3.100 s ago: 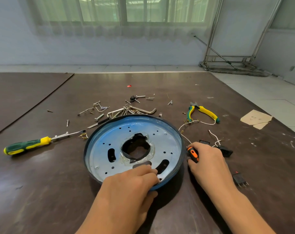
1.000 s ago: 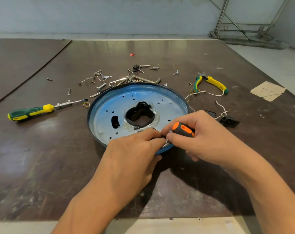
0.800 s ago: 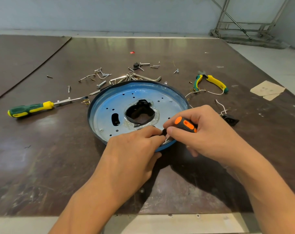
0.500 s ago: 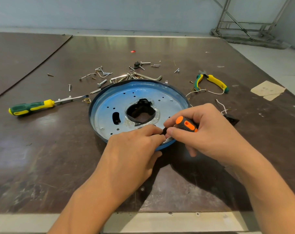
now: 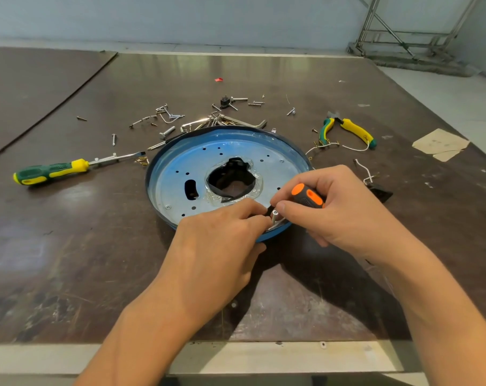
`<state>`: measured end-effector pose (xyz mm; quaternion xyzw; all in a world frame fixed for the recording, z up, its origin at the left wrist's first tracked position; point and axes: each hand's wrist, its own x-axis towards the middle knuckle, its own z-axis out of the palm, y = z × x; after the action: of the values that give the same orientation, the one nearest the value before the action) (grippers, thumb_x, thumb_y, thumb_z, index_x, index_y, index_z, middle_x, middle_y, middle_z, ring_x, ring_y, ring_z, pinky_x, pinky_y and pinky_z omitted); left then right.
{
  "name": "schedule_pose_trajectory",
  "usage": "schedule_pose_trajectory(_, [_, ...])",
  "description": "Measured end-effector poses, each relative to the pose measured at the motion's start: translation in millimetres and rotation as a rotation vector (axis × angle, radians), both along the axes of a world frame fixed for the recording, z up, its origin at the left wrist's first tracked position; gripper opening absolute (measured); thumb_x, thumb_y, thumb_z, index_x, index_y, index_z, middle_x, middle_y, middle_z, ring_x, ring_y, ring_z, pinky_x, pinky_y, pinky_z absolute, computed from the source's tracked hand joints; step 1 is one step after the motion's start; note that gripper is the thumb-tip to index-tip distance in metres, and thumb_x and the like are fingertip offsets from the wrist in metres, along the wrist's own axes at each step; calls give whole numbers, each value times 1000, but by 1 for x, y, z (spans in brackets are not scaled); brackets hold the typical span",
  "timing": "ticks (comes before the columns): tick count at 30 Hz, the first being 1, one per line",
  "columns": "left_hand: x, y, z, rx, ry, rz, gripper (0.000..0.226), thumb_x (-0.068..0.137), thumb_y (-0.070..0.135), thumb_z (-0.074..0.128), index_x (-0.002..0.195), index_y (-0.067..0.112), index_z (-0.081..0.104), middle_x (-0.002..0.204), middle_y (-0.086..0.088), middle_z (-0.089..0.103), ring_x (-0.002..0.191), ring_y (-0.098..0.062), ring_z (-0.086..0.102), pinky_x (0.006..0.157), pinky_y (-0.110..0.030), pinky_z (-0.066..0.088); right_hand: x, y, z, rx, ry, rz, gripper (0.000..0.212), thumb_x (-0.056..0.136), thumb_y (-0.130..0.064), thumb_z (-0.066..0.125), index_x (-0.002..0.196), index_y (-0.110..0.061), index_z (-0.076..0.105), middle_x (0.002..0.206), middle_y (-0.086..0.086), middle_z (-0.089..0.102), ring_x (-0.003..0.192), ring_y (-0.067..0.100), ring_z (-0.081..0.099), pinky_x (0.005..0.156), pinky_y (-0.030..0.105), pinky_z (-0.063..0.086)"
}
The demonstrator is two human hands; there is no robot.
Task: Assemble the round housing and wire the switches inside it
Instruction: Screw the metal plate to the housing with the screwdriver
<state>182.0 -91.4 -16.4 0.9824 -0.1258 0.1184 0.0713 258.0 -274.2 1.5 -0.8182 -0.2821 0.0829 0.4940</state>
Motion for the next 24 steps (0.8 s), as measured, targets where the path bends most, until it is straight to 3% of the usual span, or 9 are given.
schedule_pose_trajectory(11, [3,1,-3,-2,-28,-12,37,90,45,56,127,41,58,130,27,55,104,-5,63,70,-23,49,-1,3,-6,-27,-36,-9,9,87,-23,76,78,-22,75,52,-14,57,44,3,53,44,8,35])
schedule_pose_trajectory(19, [1,-1,-3,-27,3,25,32,84,36,68,115,39,64,116,23,62,89,-10,67,61,-25,48,-4,4,0,-79,43,41,13,81,-37,81,80,-24,77,57,-3,62,44,3,50,43,12,36])
schedule_pose_trajectory(24, [1,-1,-3,-28,1,38,32,82,36,70,113,40,66,114,23,63,88,-10,67,58,-27,46,-5,4,4,-62,94,28,10,80,-29,83,78,-21,77,56,-1,60,42,3,47,44,13,36])
